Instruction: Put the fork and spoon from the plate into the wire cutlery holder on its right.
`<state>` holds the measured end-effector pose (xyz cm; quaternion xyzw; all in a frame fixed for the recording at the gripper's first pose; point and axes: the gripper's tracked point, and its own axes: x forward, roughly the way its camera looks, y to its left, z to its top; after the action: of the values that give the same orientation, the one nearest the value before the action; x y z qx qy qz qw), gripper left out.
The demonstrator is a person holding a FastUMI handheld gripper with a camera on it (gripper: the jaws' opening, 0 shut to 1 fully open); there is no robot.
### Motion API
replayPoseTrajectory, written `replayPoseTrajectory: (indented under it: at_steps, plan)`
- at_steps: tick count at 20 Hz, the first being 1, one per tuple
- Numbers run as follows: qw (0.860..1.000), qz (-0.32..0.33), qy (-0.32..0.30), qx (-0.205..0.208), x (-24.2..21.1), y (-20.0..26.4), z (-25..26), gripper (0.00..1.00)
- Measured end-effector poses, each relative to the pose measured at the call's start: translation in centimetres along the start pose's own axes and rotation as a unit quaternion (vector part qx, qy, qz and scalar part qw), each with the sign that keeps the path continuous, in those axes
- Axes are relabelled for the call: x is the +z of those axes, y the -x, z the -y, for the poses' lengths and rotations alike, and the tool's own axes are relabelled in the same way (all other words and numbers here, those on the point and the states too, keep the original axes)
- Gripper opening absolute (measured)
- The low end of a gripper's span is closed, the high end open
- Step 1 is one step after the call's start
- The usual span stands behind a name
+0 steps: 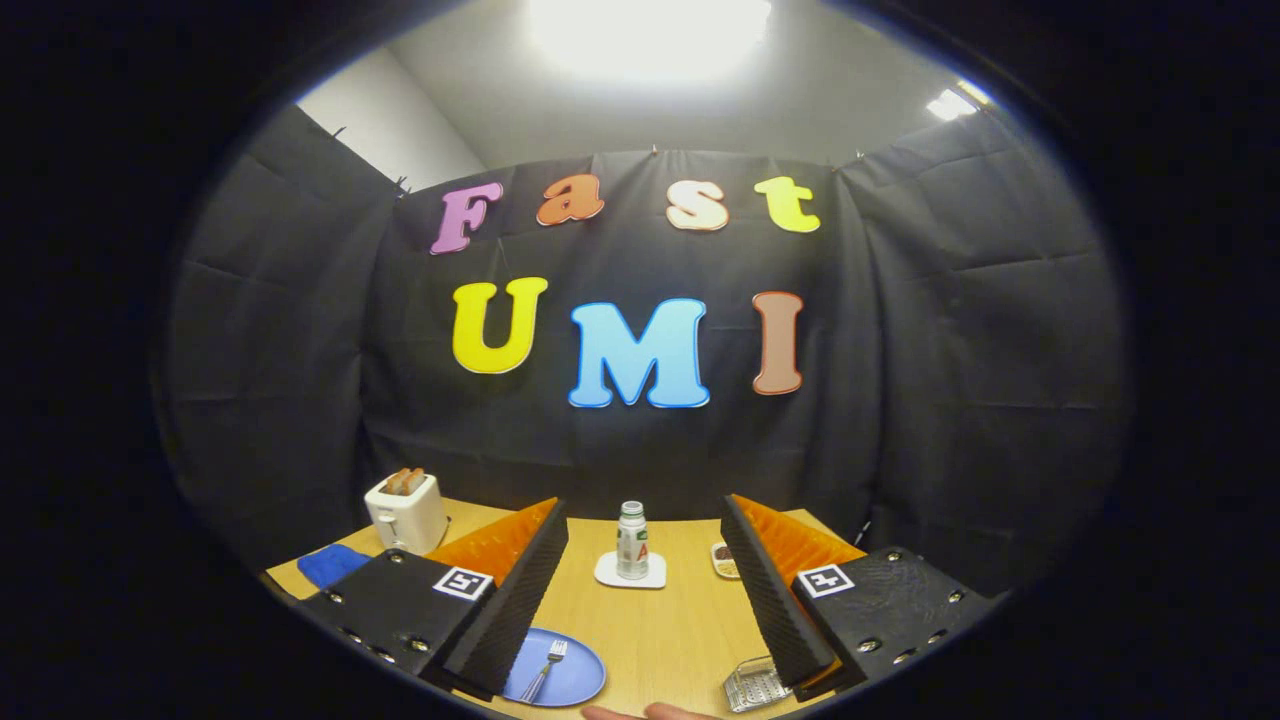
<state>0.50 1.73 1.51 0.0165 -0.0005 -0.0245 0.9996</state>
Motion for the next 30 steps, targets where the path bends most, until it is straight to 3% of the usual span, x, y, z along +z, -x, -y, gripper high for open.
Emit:
replayPoseTrajectory:
  at_steps: [5, 16, 24, 30]
  plan:
    - [0.999, 0.023, 0.006, -0.028, 0.5, 0.5, -1.2, 0.95]
    - [1.000, 0.022, 0.011, 0.019, -0.4, -2.1, -3.2, 0.95]
    - [0.999, 0.036, 0.013, 0.023, 0.2, -2.7, -3.0, 0.95]
    - [0.999, 0.008, 0.001, 0.044, -1.8, -3.2, -4.4, 0.95]
